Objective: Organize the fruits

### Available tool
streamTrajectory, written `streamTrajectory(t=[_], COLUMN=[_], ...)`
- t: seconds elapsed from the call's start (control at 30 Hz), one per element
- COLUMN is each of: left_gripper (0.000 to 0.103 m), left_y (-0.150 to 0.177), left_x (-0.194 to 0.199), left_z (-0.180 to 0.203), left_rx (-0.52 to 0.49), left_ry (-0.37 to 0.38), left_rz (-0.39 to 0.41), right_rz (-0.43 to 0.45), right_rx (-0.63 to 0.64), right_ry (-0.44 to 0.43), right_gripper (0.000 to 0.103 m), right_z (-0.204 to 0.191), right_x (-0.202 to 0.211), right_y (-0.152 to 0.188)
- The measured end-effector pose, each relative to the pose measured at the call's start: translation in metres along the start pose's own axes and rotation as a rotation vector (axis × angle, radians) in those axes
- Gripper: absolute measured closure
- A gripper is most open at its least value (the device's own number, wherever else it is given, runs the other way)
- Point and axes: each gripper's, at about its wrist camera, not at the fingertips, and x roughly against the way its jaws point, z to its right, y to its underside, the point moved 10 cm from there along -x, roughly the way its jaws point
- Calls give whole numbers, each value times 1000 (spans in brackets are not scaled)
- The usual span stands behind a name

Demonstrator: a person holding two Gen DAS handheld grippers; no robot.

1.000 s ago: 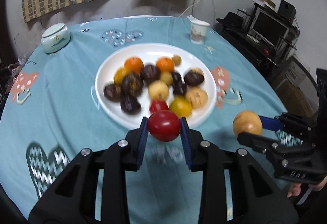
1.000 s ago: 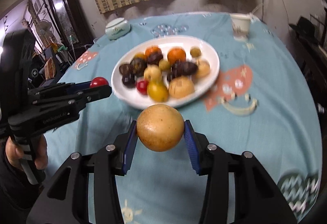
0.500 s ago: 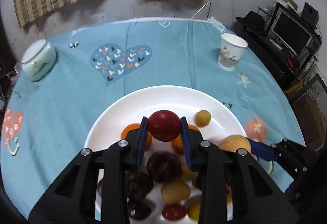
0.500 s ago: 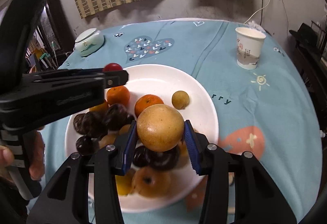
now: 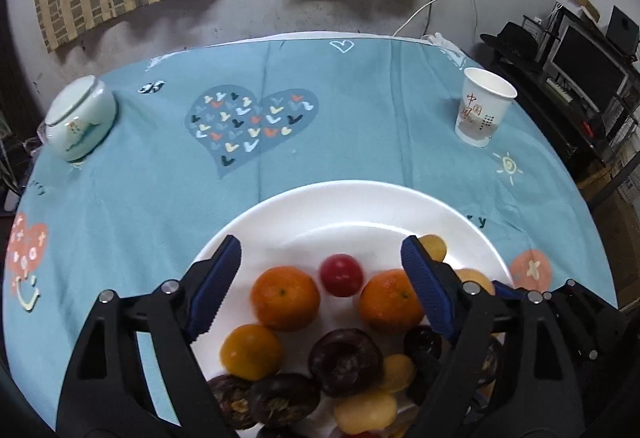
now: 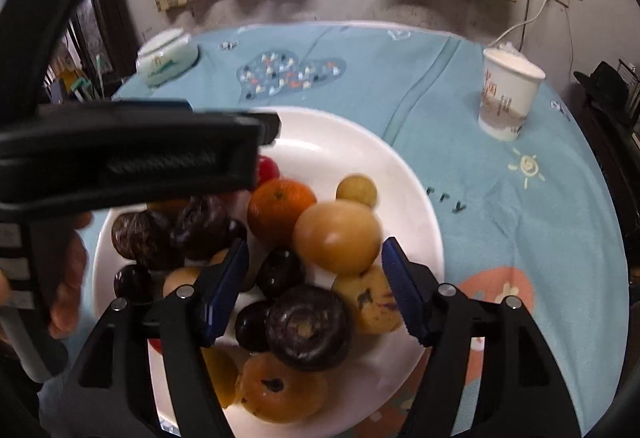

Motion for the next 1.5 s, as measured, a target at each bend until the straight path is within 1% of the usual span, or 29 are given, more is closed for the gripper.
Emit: streamTrajectory(t=[0.07,0.1,0.13,0.17,0.2,0.23,0.3,0.33,0.37,0.43,0.5,0.57,0.6,0.7,0.8,0.9,1.03,1.2,1.5], left_gripper=[10,7,7,7,6,5,4,3,3,2,2,2,2,2,2,2,2,2,2], left_y=[1,3,6,11,17,21,42,50,65,88,118,145,159,190,213,224,228,228,224], left_x=[11,18,26,40,53,62,93,104,121,142,166,181,189,210,223,234,243,245,239], left_z=[-5,-7,-10,-12,-15,-17,-20,-22,-21,-22,-19,-17,-15,-12,-10,-13,-16,-10,-1], left_rx=[1,4,7,8,10,12,16,14,10,9,15,37,48,66,70,102,121,111,74], left_ry=[-21,-34,-50,-68,-82,-89,-108,-118,-134,-157,-147,-137,-121,-95,-84,-70,-71,-63,-76], left_rz=[20,30,45,67,87,101,138,147,160,166,166,147,141,150,145,148,157,151,140], right_rz=[14,27,38,41,51,65,71,71,71,83,100,106,111,118,120,103,113,115,106], right_rx=[-5,-5,-1,3,9,14,32,35,40,50,53,37,21,-12,-46,-53,-44,-43,-63], right_ry=[1,0,3,5,2,-1,-3,4,12,40,73,81,77,81,73,52,68,67,64], right_gripper=[33,31,27,12,1,1,1,1,1,1,1,1,1,1,1,1,1,1,1], right_z=[-1,-2,-4,-5,-8,-10,-19,-23,-26,-34,-42,-46,-50,-54,-57,-64,-68,-69,-61], right_x=[9,15,23,29,40,51,73,84,92,114,137,154,167,187,200,207,214,216,215], right_y=[1,0,1,2,4,5,15,22,28,45,66,85,100,131,154,166,170,171,171])
